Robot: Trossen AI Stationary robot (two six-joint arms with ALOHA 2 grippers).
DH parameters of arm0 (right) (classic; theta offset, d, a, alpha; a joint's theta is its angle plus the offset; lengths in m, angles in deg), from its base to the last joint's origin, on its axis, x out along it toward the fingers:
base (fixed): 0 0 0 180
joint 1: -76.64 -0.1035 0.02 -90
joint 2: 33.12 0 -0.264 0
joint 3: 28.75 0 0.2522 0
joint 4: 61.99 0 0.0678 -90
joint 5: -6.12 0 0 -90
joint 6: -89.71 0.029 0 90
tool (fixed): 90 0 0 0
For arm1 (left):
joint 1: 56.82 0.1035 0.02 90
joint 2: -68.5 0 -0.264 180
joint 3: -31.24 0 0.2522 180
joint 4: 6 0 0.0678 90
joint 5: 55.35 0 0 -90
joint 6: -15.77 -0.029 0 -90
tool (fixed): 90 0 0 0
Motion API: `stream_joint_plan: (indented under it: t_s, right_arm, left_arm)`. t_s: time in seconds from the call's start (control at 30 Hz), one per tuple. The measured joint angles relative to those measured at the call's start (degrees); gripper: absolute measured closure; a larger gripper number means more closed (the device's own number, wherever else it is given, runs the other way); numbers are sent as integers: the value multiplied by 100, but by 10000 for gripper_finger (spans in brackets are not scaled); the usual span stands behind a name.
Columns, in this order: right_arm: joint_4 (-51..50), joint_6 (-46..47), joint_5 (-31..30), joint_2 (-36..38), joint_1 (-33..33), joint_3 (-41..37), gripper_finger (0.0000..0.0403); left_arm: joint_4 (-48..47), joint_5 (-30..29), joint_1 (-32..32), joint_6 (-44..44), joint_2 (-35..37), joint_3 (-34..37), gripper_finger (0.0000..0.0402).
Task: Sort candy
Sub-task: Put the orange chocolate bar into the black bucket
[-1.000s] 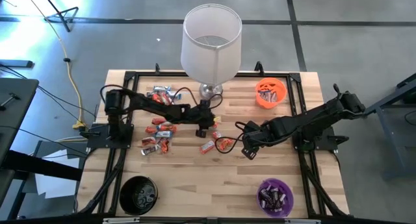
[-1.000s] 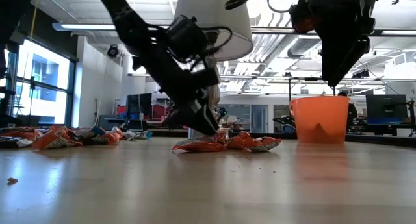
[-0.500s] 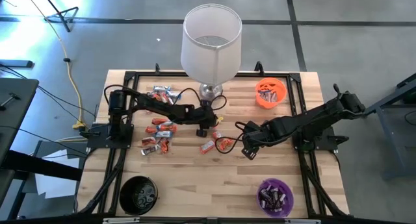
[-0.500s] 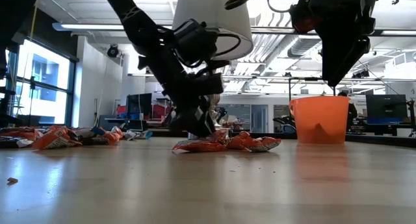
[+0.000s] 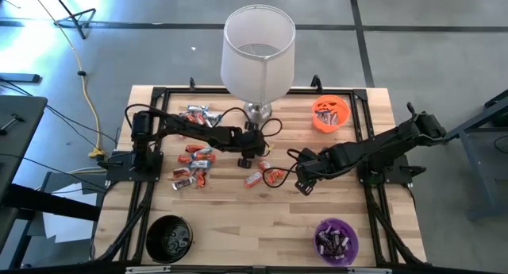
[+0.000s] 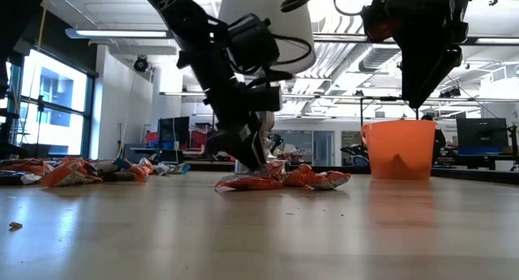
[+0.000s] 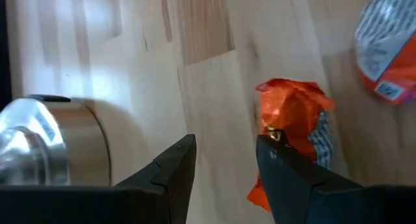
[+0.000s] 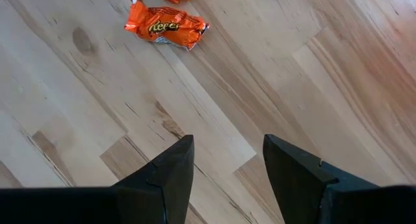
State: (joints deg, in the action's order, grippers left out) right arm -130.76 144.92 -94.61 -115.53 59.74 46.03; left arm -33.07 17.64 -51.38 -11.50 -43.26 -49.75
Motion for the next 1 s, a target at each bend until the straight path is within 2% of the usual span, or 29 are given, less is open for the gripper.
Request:
stream_joint_plan:
  t_s: [0.4,0.63,0.83,1.0]
  right_arm:
    - [-1,25,-2,0,0,0,222]
    - [-1,25,-2,0,0,0,222]
    - [-1,25,-3,0,0,0,222]
    - [-1,-6,-3,0,0,0,222]
  left_arm:
    - [-273,-681,-311,-192,8,-196,249]
    - [-1161,-925,-504,-5,34,-504,249]
    - [-1660,-782,-681,583,34,-556,249]
    - [-1483,-599,-705,615,34,-556,249]
